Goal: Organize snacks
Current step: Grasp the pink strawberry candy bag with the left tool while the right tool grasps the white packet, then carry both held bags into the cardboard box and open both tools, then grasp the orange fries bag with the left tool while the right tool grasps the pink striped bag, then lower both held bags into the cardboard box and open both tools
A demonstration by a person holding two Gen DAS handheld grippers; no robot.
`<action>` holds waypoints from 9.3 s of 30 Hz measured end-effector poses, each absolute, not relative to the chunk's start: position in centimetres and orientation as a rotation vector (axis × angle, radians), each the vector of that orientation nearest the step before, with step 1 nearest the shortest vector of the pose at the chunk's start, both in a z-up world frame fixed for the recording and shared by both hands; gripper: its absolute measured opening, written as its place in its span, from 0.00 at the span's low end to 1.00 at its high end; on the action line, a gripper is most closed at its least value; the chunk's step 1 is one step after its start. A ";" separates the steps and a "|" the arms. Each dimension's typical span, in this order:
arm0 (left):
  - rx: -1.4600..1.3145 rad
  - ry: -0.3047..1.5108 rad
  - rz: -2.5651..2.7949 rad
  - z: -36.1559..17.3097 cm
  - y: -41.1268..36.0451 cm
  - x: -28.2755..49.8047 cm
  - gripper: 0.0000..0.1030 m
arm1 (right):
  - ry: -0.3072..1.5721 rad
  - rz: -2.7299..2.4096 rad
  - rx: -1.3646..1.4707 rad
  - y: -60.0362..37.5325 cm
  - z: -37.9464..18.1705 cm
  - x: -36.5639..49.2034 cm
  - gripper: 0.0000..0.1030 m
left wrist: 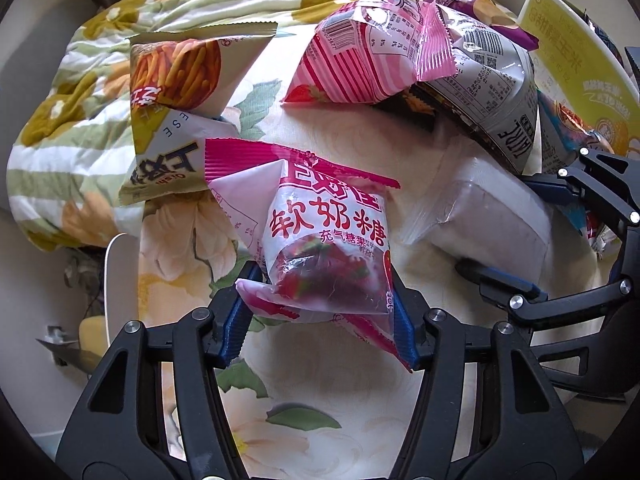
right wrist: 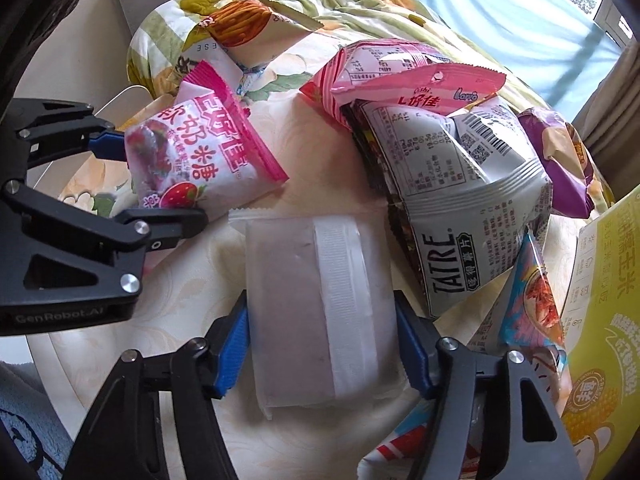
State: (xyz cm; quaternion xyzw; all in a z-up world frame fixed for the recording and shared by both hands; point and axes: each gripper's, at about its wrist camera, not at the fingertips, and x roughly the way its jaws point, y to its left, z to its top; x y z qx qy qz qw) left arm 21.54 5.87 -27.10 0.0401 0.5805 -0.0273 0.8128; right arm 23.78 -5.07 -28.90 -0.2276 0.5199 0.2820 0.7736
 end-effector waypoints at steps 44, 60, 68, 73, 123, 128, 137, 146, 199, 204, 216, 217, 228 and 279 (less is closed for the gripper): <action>0.013 0.851 -0.411 -7.4 -13.5 23.5 0.53 | 0.888 0.091 0.047 -27.7 -9.3 18.7 0.57; 0.027 1.014 -0.282 -14.3 -27.1 27.5 0.97 | 0.955 0.155 0.077 -41.6 -11.7 19.7 0.57; -0.007 0.996 -0.193 -13.4 -23.6 24.8 0.99 | 0.959 0.253 0.074 -41.8 -12.5 20.9 0.57; -0.040 0.993 -0.132 -13.2 -21.6 23.2 0.99 | 0.964 0.332 0.049 -40.2 -12.9 21.4 0.57; -0.149 0.860 0.173 -8.3 -2.2 14.8 0.99 | 0.846 0.518 -0.020 -26.0 -8.4 21.1 1.00; -0.145 0.869 0.177 -8.6 3.6 16.7 0.99 | 0.838 0.521 -0.016 -20.7 -8.4 22.0 1.00; -0.119 0.963 0.099 -11.7 12.3 21.4 0.99 | 0.916 0.462 0.028 -12.0 -11.1 24.9 1.00; -0.082 1.075 -0.036 -17.6 16.9 26.8 0.99 | 1.030 0.353 0.084 -5.9 -15.8 28.9 1.00; -0.033 1.150 -0.188 -24.1 16.8 32.0 0.45 | 1.186 0.212 -0.047 0.9 -24.6 37.2 0.65; -0.035 1.098 -0.179 -21.3 16.6 31.2 0.45 | 1.134 0.248 -0.033 0.4 -22.1 36.2 0.65; 0.026 0.924 -0.183 -11.7 8.5 29.3 0.45 | 0.917 0.282 -0.005 -6.4 -11.5 32.0 0.65; 0.019 0.915 -0.190 -11.1 7.4 29.1 0.45 | 0.903 0.284 -0.004 -7.4 -10.7 31.5 0.65; 0.042 0.842 -0.320 -7.2 -8.7 27.6 0.45 | 0.812 0.193 0.042 -23.0 -5.8 25.9 0.65; 0.097 0.983 -0.251 -10.6 -20.0 25.9 0.99 | 0.903 0.146 0.197 -40.4 -9.2 22.4 0.66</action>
